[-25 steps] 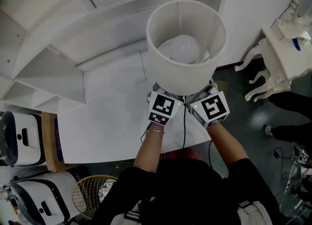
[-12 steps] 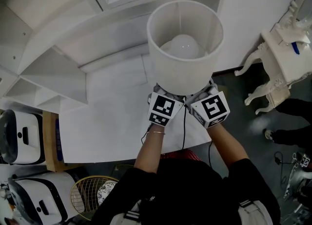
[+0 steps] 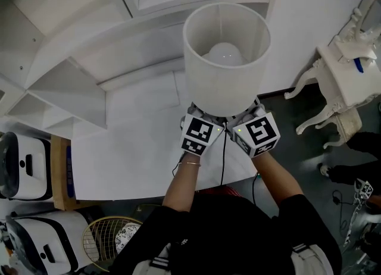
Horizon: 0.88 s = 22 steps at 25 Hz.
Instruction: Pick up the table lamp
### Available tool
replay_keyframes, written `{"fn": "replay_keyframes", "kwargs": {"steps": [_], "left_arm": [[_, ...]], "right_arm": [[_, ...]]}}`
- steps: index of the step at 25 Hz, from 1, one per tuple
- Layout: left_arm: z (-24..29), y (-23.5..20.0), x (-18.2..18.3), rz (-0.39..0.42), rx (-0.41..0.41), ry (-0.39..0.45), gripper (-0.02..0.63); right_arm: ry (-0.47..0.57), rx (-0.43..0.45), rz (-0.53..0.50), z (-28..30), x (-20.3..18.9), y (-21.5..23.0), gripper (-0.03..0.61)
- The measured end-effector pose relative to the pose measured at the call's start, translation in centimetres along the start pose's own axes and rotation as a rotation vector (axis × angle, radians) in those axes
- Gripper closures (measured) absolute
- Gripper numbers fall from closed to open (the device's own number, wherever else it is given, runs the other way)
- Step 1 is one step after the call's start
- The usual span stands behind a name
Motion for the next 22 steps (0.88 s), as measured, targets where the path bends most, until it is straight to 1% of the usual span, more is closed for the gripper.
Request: {"fn": "replay_keyframes", "kwargs": {"steps": [22], "left_arm": [[-0.72,0.04,0.22,0.003,0.007,0.005,0.506]], "right_arm": [[-0.010,0.022,-0.019,-0.16,0.37,-0.92,0.492]]}}
Point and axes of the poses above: the fingertips, and each gripper's own axes: z forward along the fingers, y to its right, x out of its top, the point moved 8 cm from there along -z, backward along the fingers, and after that the axes turned 9 degrees about z, right-handed, at the moved point
